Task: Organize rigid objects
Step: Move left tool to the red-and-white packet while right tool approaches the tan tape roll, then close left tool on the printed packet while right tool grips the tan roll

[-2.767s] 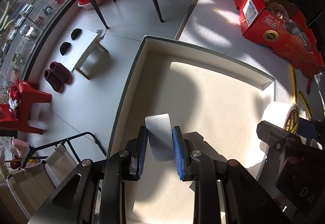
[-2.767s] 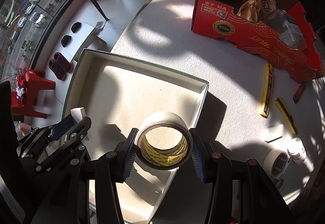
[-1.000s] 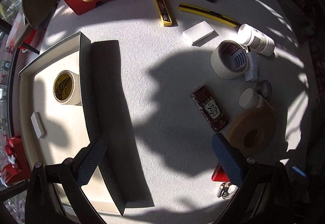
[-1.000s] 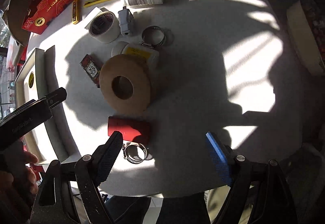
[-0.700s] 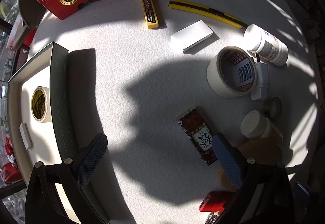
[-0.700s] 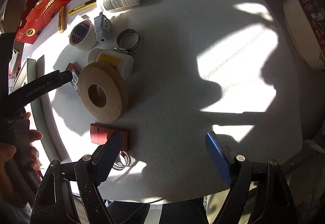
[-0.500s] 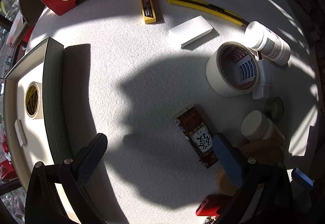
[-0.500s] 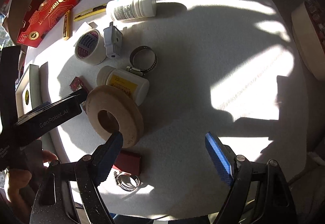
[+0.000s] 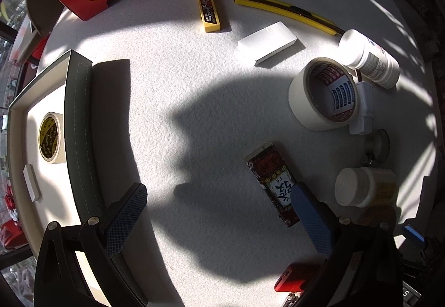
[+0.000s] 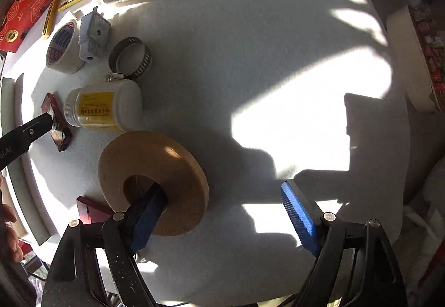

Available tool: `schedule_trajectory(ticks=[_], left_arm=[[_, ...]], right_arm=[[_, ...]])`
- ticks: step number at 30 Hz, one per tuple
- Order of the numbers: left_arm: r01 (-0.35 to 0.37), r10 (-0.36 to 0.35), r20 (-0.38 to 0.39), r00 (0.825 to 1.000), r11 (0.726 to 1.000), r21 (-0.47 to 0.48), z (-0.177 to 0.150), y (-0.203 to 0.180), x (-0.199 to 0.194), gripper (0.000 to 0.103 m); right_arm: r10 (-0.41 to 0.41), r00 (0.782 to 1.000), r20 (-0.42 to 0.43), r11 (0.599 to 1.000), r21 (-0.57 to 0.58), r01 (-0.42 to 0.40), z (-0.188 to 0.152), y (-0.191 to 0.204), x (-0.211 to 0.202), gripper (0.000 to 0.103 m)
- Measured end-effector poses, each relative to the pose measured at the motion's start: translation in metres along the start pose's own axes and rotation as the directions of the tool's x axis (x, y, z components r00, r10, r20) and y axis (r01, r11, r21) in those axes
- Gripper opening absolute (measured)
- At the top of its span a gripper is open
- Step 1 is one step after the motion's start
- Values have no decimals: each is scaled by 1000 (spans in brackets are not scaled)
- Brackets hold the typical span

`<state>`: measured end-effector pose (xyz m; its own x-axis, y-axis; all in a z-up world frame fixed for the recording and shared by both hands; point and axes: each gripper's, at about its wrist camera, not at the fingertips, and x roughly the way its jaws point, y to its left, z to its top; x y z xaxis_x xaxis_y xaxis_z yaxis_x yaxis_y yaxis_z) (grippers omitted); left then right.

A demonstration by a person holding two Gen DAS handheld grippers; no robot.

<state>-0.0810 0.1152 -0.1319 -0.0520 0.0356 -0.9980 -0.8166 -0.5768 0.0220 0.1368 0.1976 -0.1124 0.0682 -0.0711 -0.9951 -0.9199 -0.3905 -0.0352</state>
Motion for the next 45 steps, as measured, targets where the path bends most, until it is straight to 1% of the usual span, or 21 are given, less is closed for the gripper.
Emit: schedule_trajectory(ticks=[4,8,10,12,18,19,21,24,28,30,33,35,36,38,39,40,41,42,43,44,45], left_arm=[[-28,29,-16,999,999,20,-1,-16,7,103],[-78,78,5,997,997,16,-2,-4,8,103],[-94,94,10,996,995,28,-3,9,7,103],[-84,84,-5,996,996,20,-5,20,9,103],[-59,59,-8,998,998,-16,-5,20,10,103],[-48,48,-6,999,998,-32,-6,20,11,103],[24,-28,-38,999,994,-109,-6,29,16,103],[20,-19,3,1000,988,-152,-7,35,14,103],[17,-12,35,999,988,-155,-13,31,12,103],[16,-14,10,1000,988,-155,-11,33,13,103],[14,-19,-37,999,991,-136,-7,3,15,103],[16,-19,-39,999,996,-85,-1,-9,13,97],[18,-20,-33,999,998,-61,2,-17,10,94],[24,-25,-34,999,999,-28,3,-27,3,78],[25,-25,-35,999,1000,-14,3,-31,1,74],[24,-24,-36,999,1000,1,3,-35,-1,66],[25,-24,-38,999,1000,13,4,-39,-3,56],[27,-26,-39,999,999,25,4,-42,-5,51],[28,-26,-41,999,999,39,2,-46,-6,39],[32,-30,-47,998,998,52,1,-48,-7,28],[38,-34,-59,998,997,66,-1,-50,-7,26]], right_arm=[[28,999,-27,996,80,-26,-5,-21,5,84],[26,999,-21,998,52,-24,-7,-21,6,85],[15,1000,-20,1000,27,-15,-5,-17,7,93],[9,1000,-25,1000,16,-9,-4,-14,11,101],[21,1000,-11,1000,19,-21,-6,-17,8,103],[21,1000,-14,1000,17,-21,-5,-16,7,103],[22,1000,-19,1000,18,-22,-3,-16,6,103],[22,999,-26,1000,20,-22,1,-11,1,103],[22,999,-36,1000,17,-21,2,-22,1,103],[23,999,-47,1000,18,-22,19,-31,5,103],[19,998,-56,1000,17,-18,24,-29,4,103],[14,998,-62,1000,15,-13,25,-27,2,102],[17,998,-62,1000,14,-16,26,-26,1,99],[15,998,-54,1000,-12,-16,26,-15,-7,89],[14,999,-45,999,-30,-15,27,-11,-11,78],[13,999,-37,999,-48,-15,26,-8,-16,64],[12,999,-30,998,-64,-13,27,-5,-19,58],[11,1000,-28,997,-74,-13,27,-3,-21,46],[11,1000,-29,997,-77,-13,28,-2,-23,37],[15,999,-31,997,-75,-17,29,-1,-24,33],[19,999,-38,997,-70,-22,31,-2,-25,31]])
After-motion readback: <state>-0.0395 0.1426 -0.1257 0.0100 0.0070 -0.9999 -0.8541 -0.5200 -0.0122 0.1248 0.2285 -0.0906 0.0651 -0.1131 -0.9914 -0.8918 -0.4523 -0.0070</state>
